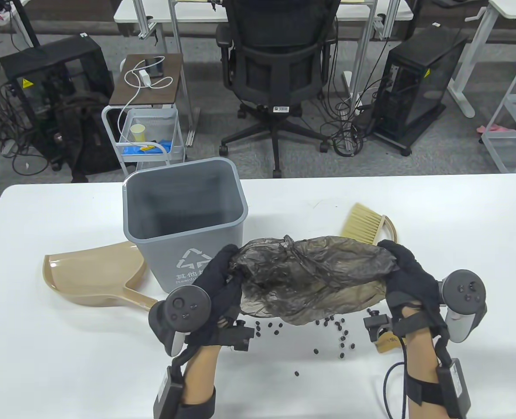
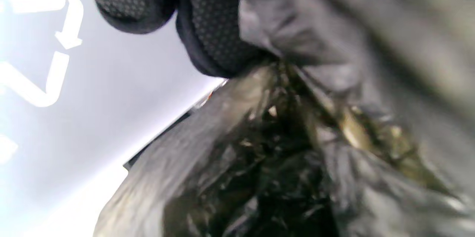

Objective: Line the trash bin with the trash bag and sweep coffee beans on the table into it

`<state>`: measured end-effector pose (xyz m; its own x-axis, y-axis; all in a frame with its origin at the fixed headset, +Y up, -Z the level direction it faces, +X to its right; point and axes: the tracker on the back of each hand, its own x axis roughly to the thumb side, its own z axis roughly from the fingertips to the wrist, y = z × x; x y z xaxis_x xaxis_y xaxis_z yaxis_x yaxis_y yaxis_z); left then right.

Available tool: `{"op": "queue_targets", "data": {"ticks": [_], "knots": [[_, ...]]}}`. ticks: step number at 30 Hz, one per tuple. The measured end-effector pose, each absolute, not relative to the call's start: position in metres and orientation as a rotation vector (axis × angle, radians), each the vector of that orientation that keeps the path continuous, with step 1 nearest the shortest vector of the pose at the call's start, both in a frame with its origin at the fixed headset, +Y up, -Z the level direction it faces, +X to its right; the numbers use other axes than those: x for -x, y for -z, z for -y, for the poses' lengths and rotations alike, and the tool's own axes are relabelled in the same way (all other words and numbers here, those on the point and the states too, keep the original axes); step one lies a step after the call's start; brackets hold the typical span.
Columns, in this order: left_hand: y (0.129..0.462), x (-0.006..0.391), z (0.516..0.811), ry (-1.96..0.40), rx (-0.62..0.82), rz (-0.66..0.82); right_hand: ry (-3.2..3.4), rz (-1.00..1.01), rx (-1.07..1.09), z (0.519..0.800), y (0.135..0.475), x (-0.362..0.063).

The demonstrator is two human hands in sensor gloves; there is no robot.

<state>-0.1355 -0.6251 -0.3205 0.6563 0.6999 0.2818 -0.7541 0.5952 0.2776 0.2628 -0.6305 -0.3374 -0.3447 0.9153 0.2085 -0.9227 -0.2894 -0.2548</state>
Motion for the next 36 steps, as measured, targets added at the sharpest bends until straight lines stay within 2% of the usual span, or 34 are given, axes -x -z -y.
{"op": "queue_targets", "data": {"ticks": [3,4,7,8,9,11,13,14,15,16,17,18,19,20,21,22,24,26,27,28,30,31,34,36], "knots": [[0.333,0.119,0.614,-0.981,-0.283,0.195,-1.950,0.244,-0.004,0.626,0.352,-0.263],[0.334,0.112,0.607,-1.025,-0.297,0.209,-1.912,0.194,-0.013,0.622,0.356,-0.262],[0.340,0.090,0.562,-1.095,-0.338,0.295,-1.778,0.058,-0.087,0.590,0.364,-0.264],[0.341,0.085,0.542,-1.115,-0.379,0.323,-1.775,0.084,-0.145,0.571,0.360,-0.266],[0.341,0.081,0.528,-1.132,-0.416,0.329,-1.779,0.148,-0.171,0.558,0.356,-0.268],[0.334,0.076,0.496,-1.171,-0.534,0.383,-1.747,0.410,-0.209,0.522,0.335,-0.271],[0.311,0.070,0.476,-1.218,-0.711,0.573,-1.620,0.749,-0.417,0.491,0.301,-0.270],[0.301,0.068,0.474,-1.203,-0.774,0.663,-1.595,0.821,-0.466,0.487,0.292,-0.269],[0.286,0.064,0.478,-1.114,-0.879,0.796,-1.566,1.064,-0.619,0.484,0.266,-0.263],[0.280,0.063,0.487,-1.016,-0.941,0.829,-1.609,1.176,-0.658,0.488,0.258,-0.260],[0.286,0.059,0.508,-0.811,-0.957,0.736,-1.857,1.309,-0.591,0.505,0.259,-0.255],[0.299,0.057,0.525,-0.688,-0.881,0.573,-2.071,1.327,-0.424,0.519,0.268,-0.254],[0.327,0.053,0.553,-0.423,-0.564,0.477,-2.485,1.188,-0.198,0.543,0.292,-0.253],[0.352,0.053,0.582,-0.268,0.017,0.546,-2.834,0.839,-0.048,0.561,0.312,-0.253],[0.361,0.057,0.605,-0.359,0.265,0.511,-3.018,0.243,0.129,0.584,0.327,-0.257],[0.361,0.061,0.615,-0.469,0.229,0.540,-2.970,0.178,0.168,0.596,0.332,-0.260],[0.359,0.074,0.625,-0.787,-0.038,0.501,-2.685,0.291,0.129,0.607,0.339,-0.272],[0.361,0.083,0.622,-0.797,0.081,0.490,-2.532,0.249,0.155,0.602,0.341,-0.281],[0.361,0.089,0.616,-0.790,0.064,0.463,-2.519,0.269,0.194,0.593,0.340,-0.286],[0.361,0.092,0.612,-0.791,0.005,0.443,-2.510,0.318,0.212,0.589,0.340,-0.289],[0.360,0.102,0.600,-0.886,-0.199,0.334,-2.423,0.412,0.232,0.574,0.341,-0.299],[0.361,0.104,0.596,-0.923,-0.226,0.319,-2.378,0.422,0.237,0.569,0.341,-0.301],[0.358,0.106,0.574,-1.066,-0.239,0.388,-2.134,0.456,0.097,0.551,0.338,-0.305],[0.345,0.106,0.555,-1.190,-0.358,0.490,-1.903,0.484,-0.143,0.537,0.330,-0.302]]}}
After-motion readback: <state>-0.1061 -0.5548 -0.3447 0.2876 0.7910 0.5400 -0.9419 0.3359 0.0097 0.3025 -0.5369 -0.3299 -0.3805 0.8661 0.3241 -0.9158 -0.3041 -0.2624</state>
